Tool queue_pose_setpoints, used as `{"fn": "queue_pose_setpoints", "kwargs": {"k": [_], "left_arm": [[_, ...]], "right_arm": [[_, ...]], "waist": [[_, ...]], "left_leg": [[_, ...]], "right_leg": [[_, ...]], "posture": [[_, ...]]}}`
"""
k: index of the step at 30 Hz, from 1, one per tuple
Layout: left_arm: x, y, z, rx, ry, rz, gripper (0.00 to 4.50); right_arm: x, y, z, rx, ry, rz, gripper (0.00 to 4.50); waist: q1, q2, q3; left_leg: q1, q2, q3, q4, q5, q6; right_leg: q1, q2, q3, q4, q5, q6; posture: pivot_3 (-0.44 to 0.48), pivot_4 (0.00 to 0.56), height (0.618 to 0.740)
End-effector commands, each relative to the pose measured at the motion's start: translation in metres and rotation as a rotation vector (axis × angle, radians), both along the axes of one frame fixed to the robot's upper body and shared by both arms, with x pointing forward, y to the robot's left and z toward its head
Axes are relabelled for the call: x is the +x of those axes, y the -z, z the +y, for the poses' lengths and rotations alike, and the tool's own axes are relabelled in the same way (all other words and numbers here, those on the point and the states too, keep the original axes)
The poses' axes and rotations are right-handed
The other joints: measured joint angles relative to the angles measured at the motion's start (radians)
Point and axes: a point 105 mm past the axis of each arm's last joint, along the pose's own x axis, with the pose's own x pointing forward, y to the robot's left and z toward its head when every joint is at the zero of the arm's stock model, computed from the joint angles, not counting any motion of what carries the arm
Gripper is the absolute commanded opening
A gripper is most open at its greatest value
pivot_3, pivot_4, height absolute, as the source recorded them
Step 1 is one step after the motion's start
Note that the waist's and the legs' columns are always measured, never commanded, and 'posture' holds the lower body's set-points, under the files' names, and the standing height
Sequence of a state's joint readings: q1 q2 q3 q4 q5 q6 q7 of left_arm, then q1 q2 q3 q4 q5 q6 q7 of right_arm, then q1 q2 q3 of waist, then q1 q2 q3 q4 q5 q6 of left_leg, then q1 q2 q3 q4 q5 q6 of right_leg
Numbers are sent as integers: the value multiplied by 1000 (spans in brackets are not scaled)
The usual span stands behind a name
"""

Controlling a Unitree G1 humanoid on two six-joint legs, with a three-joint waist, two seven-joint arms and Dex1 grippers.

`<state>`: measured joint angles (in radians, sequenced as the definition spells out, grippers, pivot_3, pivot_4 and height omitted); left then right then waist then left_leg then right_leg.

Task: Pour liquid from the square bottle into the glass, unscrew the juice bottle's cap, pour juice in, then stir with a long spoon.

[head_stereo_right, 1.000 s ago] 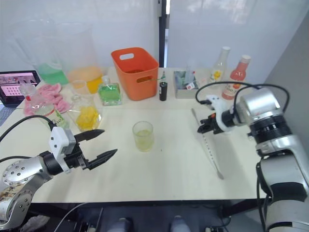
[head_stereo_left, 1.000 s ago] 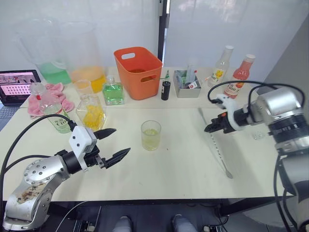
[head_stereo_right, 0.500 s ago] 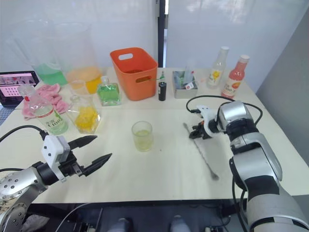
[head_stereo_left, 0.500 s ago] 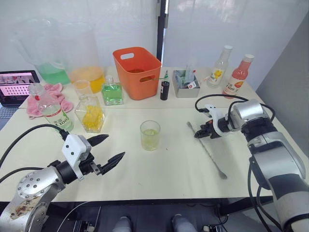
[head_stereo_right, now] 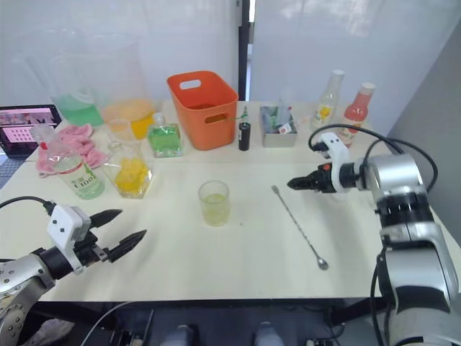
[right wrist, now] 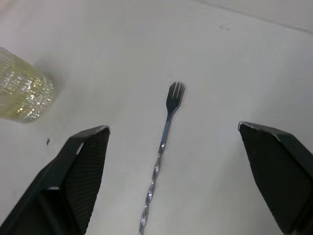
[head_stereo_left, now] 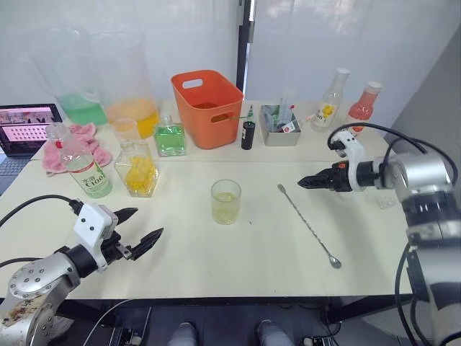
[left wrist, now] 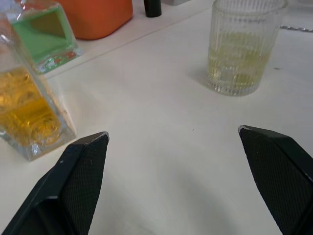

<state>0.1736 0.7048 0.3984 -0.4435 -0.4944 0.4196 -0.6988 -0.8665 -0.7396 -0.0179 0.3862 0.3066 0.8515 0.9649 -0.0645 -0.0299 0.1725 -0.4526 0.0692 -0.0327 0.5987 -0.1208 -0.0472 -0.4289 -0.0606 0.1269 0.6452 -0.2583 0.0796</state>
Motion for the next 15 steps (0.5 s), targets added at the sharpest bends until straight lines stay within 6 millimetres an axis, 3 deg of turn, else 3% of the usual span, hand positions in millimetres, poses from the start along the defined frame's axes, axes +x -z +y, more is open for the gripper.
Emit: {"fn": "queue_pose_setpoints", "kwargs": {"k": [1, 3, 9, 13, 15], "left_arm": [[2, -1, 26, 86, -78, -35, 4500], [3, 0, 34, 94, -102, -41, 4500], [6, 6, 51, 108, -160, -57, 4500], [6, 13, 58, 116, -186, -46, 4500], [5, 16, 59, 115, -188, -42, 4500]], "right_arm": [[-16, -45, -12, 39, 26, -349, 4473], [-26, -48, -16, 97, 22, -410, 4473], [-55, -15, -27, 77, -84, -424, 4473], [-69, 20, -54, 13, -47, -402, 4473], [-73, 28, -62, -6, -31, -407, 4473]], "waist": [[0, 0, 0], [-3, 0, 0], [-3, 0, 0], [-1, -1, 0], [-1, -1, -1]], "left_leg": [[0, 0, 0, 0, 0, 0], [1, 0, 0, 0, 0, 0], [7, 0, 0, 0, 0, 0], [8, 0, 1, 0, 0, 0], [8, 0, 1, 0, 0, 0]], "right_leg": [[0, 0, 0, 0, 0, 0], [1, 0, 0, 0, 0, 0], [8, 0, 0, -2, -3, -6], [7, 0, 1, -1, -3, -6], [8, -1, 1, -2, -3, -6]], "posture": [[0, 150, 725], [0, 150, 725], [0, 150, 725], [0, 150, 725], [0, 150, 725]]}}
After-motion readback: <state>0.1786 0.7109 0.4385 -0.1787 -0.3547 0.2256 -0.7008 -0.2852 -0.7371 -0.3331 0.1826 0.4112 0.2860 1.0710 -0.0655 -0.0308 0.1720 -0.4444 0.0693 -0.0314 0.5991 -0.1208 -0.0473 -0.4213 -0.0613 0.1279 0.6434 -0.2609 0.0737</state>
